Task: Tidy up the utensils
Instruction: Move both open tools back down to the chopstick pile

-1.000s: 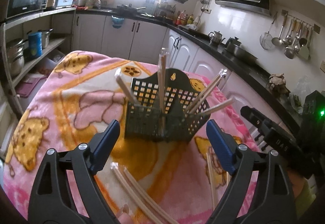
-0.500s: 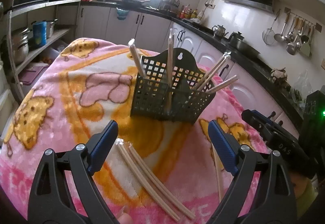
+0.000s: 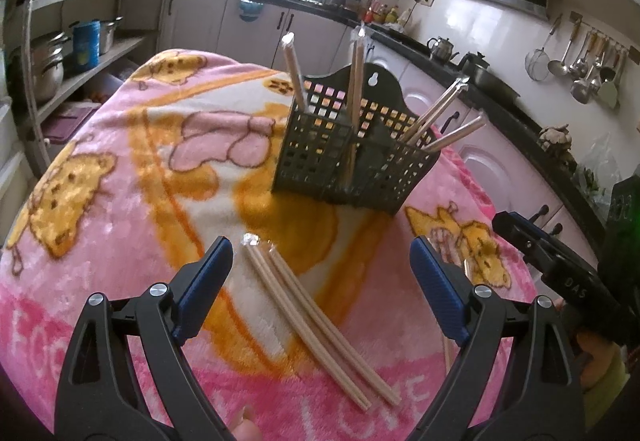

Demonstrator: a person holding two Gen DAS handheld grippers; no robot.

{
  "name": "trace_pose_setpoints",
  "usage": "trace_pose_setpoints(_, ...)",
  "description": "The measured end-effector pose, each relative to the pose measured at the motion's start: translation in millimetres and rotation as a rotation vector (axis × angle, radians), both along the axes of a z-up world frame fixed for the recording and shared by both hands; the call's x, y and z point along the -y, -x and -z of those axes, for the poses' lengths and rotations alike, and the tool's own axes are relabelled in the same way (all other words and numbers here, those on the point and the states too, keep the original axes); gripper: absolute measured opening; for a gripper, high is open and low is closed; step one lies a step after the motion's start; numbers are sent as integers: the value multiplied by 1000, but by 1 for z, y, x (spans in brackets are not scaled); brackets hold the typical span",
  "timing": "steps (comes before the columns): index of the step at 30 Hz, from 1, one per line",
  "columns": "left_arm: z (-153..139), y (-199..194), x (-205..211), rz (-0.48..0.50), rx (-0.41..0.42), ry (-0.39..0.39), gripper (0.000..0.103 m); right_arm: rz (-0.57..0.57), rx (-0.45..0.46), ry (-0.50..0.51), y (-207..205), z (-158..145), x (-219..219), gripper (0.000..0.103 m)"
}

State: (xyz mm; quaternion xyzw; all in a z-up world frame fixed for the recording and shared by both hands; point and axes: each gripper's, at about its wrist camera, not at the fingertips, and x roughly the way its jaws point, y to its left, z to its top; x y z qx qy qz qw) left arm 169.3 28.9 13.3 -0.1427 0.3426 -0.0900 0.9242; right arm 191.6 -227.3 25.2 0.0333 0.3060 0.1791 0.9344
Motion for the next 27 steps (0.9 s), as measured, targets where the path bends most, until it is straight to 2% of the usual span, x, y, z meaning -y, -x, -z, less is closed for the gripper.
trace_pose_setpoints(15, 31, 4, -7, 1, -85, 25, 80, -3, -65, 12, 4, 23, 6, 60)
trace_pose_setpoints(19, 38, 4, -10, 0, -108, 31, 73, -7, -86, 14, 6, 30, 6, 60)
trace_pose_setpoints(21, 44, 4, -12, 2, -125, 40, 65, -9, -98, 14, 6, 35, 8, 60)
trace_pose_setpoints(23, 50, 3, -13, 2, -145, 47, 51, -6, -119, 13, 5, 42, 9, 60)
trace_pose_setpoints(27, 63, -1, -17, -3, -187, 61, 40, 3, -151, 18, 2, 52, 11, 60)
